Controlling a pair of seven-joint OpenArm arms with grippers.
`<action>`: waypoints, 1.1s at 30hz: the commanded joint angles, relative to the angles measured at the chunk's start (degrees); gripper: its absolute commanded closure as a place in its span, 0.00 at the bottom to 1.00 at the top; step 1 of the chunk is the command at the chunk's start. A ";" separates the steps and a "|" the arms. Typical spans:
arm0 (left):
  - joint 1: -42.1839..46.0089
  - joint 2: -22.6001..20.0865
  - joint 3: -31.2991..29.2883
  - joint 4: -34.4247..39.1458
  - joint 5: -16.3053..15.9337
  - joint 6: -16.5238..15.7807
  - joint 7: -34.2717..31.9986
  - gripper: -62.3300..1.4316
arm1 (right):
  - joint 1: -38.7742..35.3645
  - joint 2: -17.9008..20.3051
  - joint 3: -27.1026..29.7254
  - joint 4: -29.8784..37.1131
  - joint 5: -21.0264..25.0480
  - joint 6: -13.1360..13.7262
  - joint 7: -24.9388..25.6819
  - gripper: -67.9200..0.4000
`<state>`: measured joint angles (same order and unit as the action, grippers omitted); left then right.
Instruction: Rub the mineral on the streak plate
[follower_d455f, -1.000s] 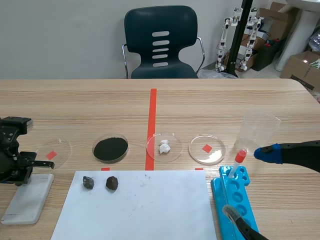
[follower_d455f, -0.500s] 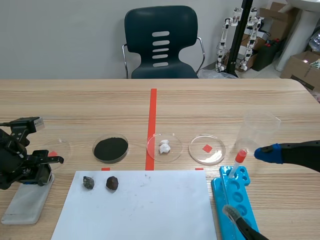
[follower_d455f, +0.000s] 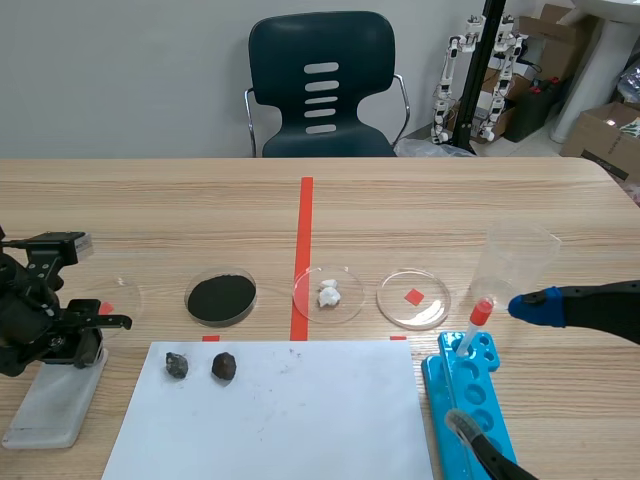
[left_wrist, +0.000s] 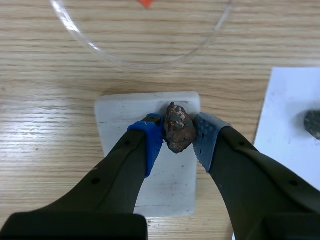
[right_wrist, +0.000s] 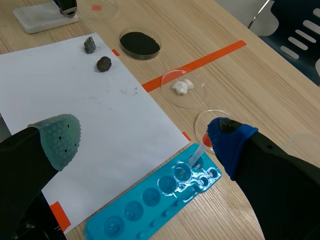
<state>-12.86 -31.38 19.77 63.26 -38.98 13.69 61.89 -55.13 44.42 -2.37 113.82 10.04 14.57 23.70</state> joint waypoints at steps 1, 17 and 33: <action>0.68 -1.03 0.04 -0.63 4.26 1.97 -0.04 0.82 | 0.04 0.00 0.04 0.31 0.61 -0.02 0.61 0.22; 0.66 -1.22 0.04 -0.61 16.35 9.14 2.49 0.82 | 0.04 0.00 0.04 0.31 0.61 -0.02 0.61 0.22; 7.85 -5.86 -1.60 12.76 11.87 10.64 -3.02 0.82 | 0.04 0.02 0.04 0.31 0.61 -0.02 0.61 0.22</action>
<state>-5.39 -36.58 19.55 75.07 -27.22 23.99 59.24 -55.13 44.42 -2.37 113.82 10.04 14.57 23.70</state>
